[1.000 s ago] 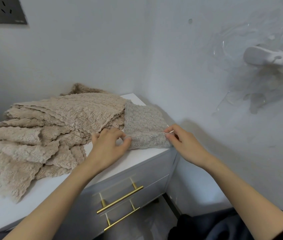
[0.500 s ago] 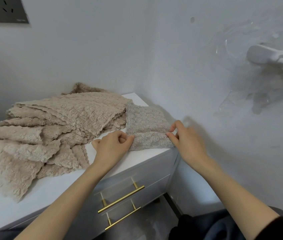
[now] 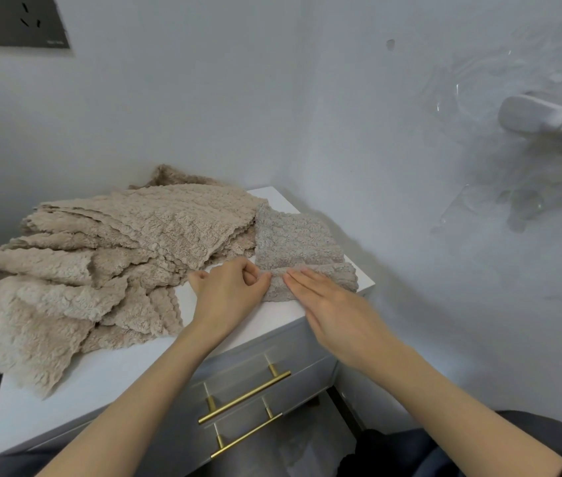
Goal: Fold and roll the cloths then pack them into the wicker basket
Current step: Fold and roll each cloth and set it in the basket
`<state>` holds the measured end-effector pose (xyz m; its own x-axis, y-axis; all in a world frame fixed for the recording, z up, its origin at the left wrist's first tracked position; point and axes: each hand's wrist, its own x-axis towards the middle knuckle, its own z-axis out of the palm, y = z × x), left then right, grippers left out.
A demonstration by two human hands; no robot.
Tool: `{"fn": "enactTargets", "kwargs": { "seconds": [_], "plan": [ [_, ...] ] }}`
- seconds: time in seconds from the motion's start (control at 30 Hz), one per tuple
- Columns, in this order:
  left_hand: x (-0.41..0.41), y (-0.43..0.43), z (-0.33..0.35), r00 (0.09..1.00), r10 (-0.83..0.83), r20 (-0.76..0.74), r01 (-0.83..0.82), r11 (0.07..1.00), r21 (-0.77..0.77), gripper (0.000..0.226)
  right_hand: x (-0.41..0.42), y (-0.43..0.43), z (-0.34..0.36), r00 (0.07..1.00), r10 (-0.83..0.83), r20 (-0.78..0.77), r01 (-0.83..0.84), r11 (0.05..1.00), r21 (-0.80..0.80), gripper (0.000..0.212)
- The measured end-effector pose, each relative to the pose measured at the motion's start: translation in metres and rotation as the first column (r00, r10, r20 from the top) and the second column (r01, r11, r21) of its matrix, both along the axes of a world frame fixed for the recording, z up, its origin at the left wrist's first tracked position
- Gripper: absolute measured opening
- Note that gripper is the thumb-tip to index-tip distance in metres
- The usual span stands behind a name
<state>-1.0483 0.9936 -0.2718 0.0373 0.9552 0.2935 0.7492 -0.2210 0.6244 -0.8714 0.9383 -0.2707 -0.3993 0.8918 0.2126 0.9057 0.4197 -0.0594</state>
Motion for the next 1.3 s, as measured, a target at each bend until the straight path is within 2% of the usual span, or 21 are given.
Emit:
{"fn": "enactTargets", "kwargs": {
  "seconds": [0.2,0.33,0.4,0.5,0.57,0.7,0.77,0.83,0.9,0.97,1.0,1.1,1.2,1.3],
  "plan": [
    [-0.001,-0.003,-0.001,0.998,0.003,-0.055,0.0,0.998,0.064,0.024,0.016,-0.003,0.002,0.988,-0.151,-0.009,0.151,0.988,-0.018,0.05],
    [-0.001,-0.005,0.0,0.999,-0.034,-0.017,0.037,0.987,0.155,0.011,0.035,-0.002,0.009,0.981,-0.195,-0.026,0.192,0.979,-0.073,0.047],
    [-0.001,-0.006,0.002,0.992,-0.11,-0.069,0.123,0.96,0.251,0.013,0.043,-0.001,0.011,0.983,-0.184,-0.009,0.183,0.98,-0.083,0.047],
    [-0.004,-0.008,0.006,0.93,-0.288,-0.231,0.353,0.876,0.33,0.017,0.046,0.0,0.01,0.986,-0.167,-0.02,0.166,0.984,-0.065,0.047],
    [-0.007,-0.01,0.007,0.886,-0.34,-0.316,0.43,0.856,0.285,0.027,0.046,0.001,0.01,0.985,-0.168,-0.043,0.165,0.985,-0.05,0.048],
    [-0.014,-0.008,0.007,0.844,-0.369,-0.389,0.432,0.898,0.086,0.05,0.045,0.006,0.01,0.976,-0.178,-0.129,0.176,0.984,-0.024,0.049],
    [-0.016,-0.006,0.007,0.871,-0.385,-0.305,0.428,0.9,0.086,0.046,0.044,0.006,0.011,0.966,-0.189,-0.177,0.182,0.982,-0.055,0.045],
    [-0.016,-0.006,0.007,0.91,-0.381,-0.163,0.399,0.912,0.096,0.035,0.047,0.006,0.014,0.955,-0.22,-0.199,0.206,0.975,-0.088,0.039],
    [-0.016,-0.004,0.008,0.927,-0.376,-0.016,0.376,0.926,0.04,0.02,0.051,0.006,0.019,0.949,-0.227,-0.218,0.204,0.971,-0.122,0.034],
    [-0.018,0.001,0.008,0.929,-0.358,0.096,0.362,0.932,-0.03,0.005,0.052,0.006,0.024,0.914,-0.204,-0.35,0.154,0.974,-0.166,0.025],
    [-0.018,0.002,0.008,0.93,-0.345,0.124,0.353,0.934,-0.05,0.01,0.051,0.007,0.026,0.883,-0.202,-0.423,0.135,0.974,-0.183,0.019],
    [-0.015,0.005,0.006,0.947,-0.287,0.146,0.303,0.947,-0.106,0.026,0.048,0.01,0.029,0.774,-0.296,-0.56,0.168,0.948,-0.27,0.012],
    [-0.01,0.004,0.004,0.967,-0.206,0.148,0.226,0.965,-0.133,0.032,0.046,0.015,0.025,0.664,-0.427,-0.614,0.256,0.901,-0.35,0.006],
    [-0.006,0.001,0.004,0.983,-0.156,0.095,0.164,0.983,-0.085,0.034,0.047,0.019,0.022,0.624,-0.507,-0.594,0.381,0.862,-0.335,0.02]
  ]
}}
